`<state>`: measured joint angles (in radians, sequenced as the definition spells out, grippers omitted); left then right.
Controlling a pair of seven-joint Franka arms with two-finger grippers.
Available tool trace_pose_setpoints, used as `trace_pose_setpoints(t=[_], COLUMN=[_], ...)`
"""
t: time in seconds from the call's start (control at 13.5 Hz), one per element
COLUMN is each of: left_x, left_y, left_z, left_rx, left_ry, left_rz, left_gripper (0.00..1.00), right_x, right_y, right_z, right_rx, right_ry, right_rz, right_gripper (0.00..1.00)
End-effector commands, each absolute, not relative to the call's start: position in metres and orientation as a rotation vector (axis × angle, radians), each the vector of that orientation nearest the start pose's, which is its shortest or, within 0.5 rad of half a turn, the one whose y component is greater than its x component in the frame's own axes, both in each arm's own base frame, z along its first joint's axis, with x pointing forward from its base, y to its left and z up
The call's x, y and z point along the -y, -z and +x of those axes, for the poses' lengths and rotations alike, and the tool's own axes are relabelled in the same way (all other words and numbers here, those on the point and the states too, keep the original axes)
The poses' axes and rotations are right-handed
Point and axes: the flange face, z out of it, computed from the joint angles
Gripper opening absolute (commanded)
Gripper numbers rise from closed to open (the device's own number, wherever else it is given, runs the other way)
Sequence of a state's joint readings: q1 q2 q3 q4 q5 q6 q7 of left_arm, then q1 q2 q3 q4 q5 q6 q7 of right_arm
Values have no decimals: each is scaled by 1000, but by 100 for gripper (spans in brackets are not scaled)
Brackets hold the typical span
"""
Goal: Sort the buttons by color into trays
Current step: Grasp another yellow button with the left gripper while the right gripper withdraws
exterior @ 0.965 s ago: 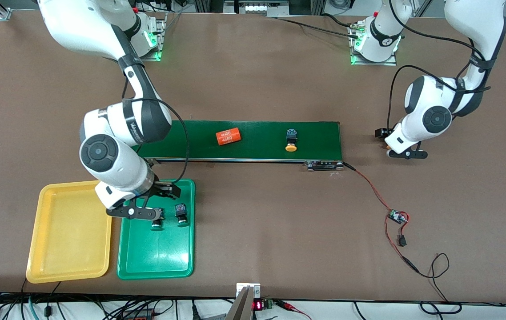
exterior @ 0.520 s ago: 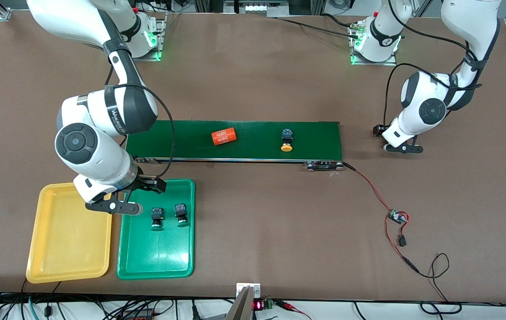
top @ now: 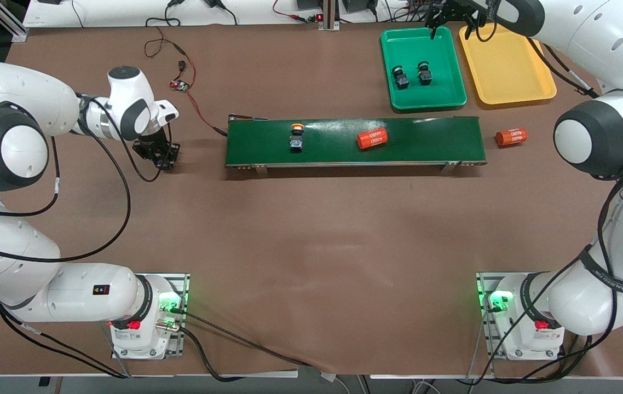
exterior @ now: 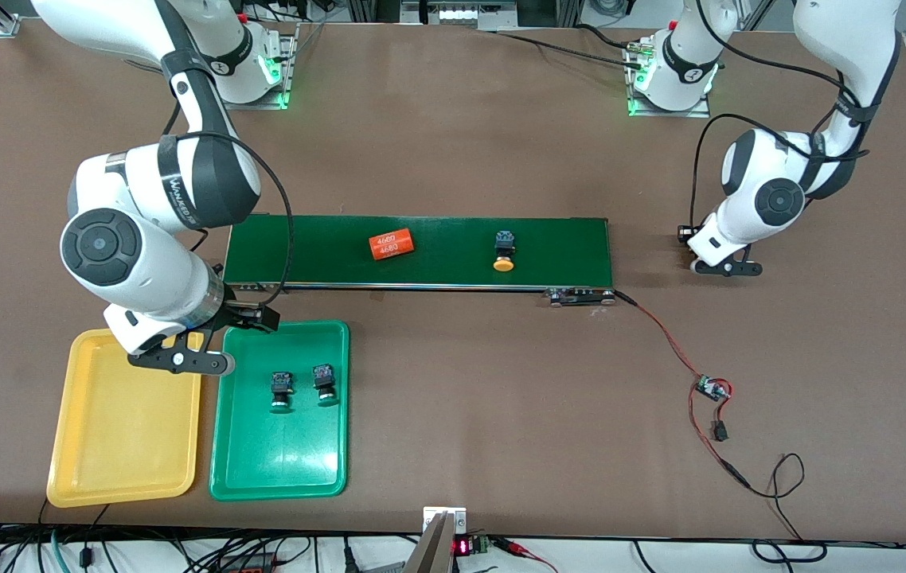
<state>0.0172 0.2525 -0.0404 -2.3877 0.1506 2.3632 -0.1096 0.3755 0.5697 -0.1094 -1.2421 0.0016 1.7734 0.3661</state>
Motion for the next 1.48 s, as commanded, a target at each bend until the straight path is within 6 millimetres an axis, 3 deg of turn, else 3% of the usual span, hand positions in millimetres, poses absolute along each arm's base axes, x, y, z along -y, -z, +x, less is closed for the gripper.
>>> trace_pose_setpoints(t=[0.0, 0.15, 0.37, 0.52, 0.67, 0.82, 1.19, 1.26, 1.34, 1.41], left_x=[41, 87, 178, 228, 265, 285, 299, 298, 298, 297], left_y=[-251, -281, -306, -308, -296, -283, -248, -248, -250, -254], left_z=[506, 522, 525, 524, 515, 511, 498, 499, 499, 499], left_rx=[-121, -116, -129, -59, -18, -33, -72, -67, -67, -86], left_ry=[-467, -476, -397, -368, -410, -380, -405, -400, -397, -393], left_rz=[-2982, -3017, -3053, -3065, -3116, -3173, -3186, -3188, -3188, -3187], left_gripper=[22, 22, 22, 21, 21, 21, 24, 32, 79, 100], right_x=[-197, -194, -190, -184, -184, -184, -184, -183, -183, -183], right_y=[-441, -444, -444, -444, -445, -444, -443, -442, -440, -440], right_z=[679, 679, 678, 680, 679, 679, 679, 680, 680, 681], right_rx=[-106, -109, -83, -96, -96, -96, -96, -101, -102, -104], right_ry=[-57, -58, -81, -85, -83, -84, -89, -90, -91, -87], right_rz=[-3216, -3216, -3219, -3218, -3217, -3219, -3220, -3217, -3214, -3213], right_gripper=[100, 100, 100, 100, 100, 100, 100, 100, 100, 100])
